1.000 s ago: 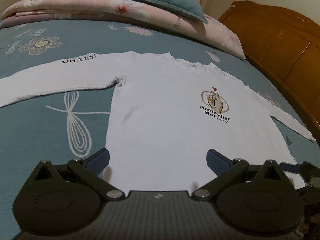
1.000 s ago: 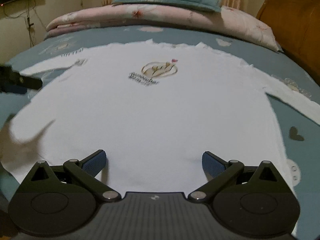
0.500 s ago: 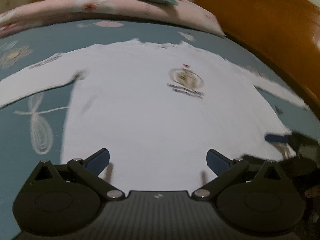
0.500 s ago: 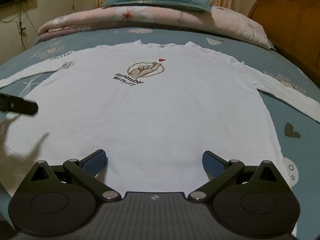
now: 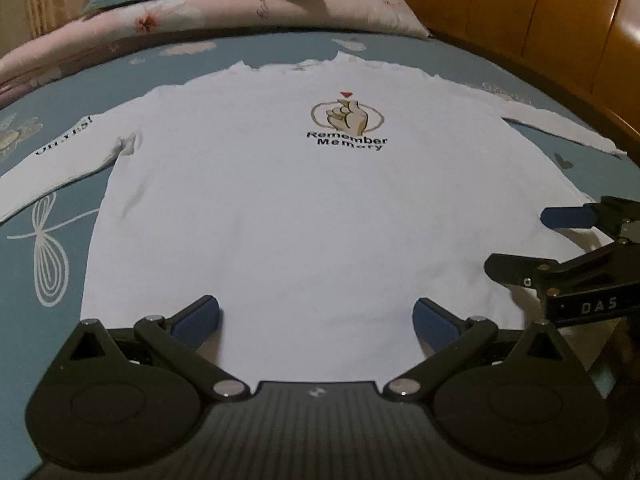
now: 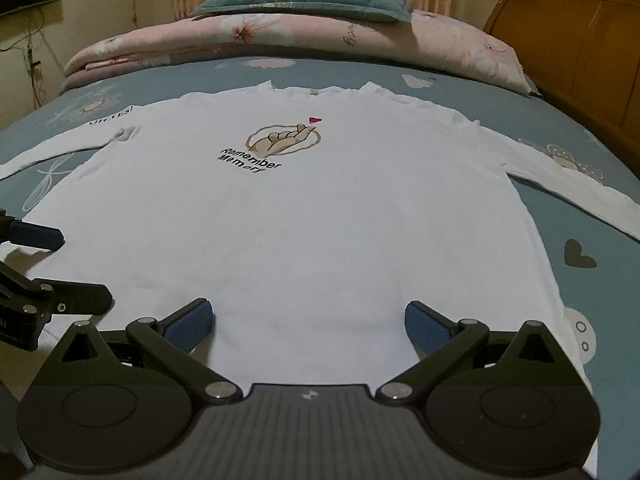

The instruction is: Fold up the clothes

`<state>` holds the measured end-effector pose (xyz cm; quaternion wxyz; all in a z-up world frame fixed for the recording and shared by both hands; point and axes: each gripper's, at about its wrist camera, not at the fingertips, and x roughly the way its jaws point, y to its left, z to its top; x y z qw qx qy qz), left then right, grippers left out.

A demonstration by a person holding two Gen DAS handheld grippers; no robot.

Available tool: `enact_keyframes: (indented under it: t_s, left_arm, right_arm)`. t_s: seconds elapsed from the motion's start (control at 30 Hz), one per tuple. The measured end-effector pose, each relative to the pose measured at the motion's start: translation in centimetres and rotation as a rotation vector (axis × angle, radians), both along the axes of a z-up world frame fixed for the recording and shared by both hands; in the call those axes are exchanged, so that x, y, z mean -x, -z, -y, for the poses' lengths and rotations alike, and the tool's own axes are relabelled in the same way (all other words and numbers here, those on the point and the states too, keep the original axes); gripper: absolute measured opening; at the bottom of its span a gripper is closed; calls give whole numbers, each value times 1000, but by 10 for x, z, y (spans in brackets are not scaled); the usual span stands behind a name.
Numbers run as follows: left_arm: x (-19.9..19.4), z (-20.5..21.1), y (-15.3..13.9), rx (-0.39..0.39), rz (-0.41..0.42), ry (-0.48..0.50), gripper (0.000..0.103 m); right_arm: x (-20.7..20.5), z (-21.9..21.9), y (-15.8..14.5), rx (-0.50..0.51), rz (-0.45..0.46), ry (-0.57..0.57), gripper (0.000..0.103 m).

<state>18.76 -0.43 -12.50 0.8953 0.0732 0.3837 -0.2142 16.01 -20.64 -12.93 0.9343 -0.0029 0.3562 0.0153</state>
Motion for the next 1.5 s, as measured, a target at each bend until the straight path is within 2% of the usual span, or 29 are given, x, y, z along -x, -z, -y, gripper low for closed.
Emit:
enact_keyframes:
  t_s: [0.07, 0.2, 0.33, 0.4, 0.6, 0.67, 0.77, 0.87, 0.97, 1.07, 1.23, 1.37, 1.5]
  left_arm:
    - [2, 0, 1, 6, 19, -5, 103]
    - [-1, 0, -5, 26, 6, -20, 102]
    - [-9, -8, -12, 127, -14, -72, 102]
    - [-14, -9, -7, 114, -44, -107, 102]
    - [-9, 1, -3, 49, -4, -100, 102]
    - [-11, 2, -9, 55, -40, -110, 102]
    - [-17, -11, -28, 125, -75, -117, 102]
    - [-24, -34, -55, 201, -53, -198, 102]
    - [-45, -49, -68, 280, -65, -244, 102]
    - [-77, -52, -64, 325, -125, -259, 102]
    - [-103, -56, -24, 393, -283, -323, 102]
    - [-98, -65, -16, 380, -260, -286, 102]
    - [-93, -80, -25, 266, -253, -346, 102]
  right_arm:
    - [2, 0, -1, 3, 0, -5, 103]
    - [6, 4, -2, -2, -5, -19, 103]
    - [9, 7, -4, -7, -10, -26, 103]
    - [10, 7, -4, -5, -13, -30, 103]
    - [8, 4, -6, 8, -31, -18, 103]
    - [6, 1, -9, 15, -45, -13, 103]
    - [5, 2, -13, -28, -48, -14, 103]
    - [5, 1, -18, -89, -41, -36, 103]
    - [4, -3, -22, -130, -40, -62, 103]
    - [3, -12, -24, -144, -37, -89, 103]
    - [-1, -22, -24, -160, -48, -112, 103]
    - [-3, -20, -23, -166, -53, -110, 103]
    - [-6, -15, -21, -181, -72, -95, 103]
